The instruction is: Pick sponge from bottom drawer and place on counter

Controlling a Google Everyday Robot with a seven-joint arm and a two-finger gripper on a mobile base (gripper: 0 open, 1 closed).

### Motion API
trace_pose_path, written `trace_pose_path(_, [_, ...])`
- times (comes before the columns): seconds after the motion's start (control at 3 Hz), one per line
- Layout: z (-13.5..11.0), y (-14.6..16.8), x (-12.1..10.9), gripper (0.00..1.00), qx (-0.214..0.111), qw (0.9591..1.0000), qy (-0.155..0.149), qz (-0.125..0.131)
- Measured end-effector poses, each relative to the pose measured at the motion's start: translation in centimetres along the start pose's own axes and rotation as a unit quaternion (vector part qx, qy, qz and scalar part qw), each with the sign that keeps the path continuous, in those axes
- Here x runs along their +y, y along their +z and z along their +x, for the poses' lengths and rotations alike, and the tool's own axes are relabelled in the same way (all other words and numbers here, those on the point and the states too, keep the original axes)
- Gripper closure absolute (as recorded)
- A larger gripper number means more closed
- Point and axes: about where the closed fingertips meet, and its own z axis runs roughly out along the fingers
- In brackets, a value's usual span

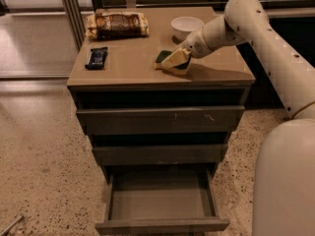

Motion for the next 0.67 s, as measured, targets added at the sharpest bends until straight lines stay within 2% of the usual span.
trace_pose_path(0.33, [0.0, 0.01, 0.0, 0.0, 0.0, 1.0, 0.0, 0.0])
trace_pose_path(0.67, [0.0, 0.01, 0.0, 0.0, 0.0, 1.0, 0.0, 0.0])
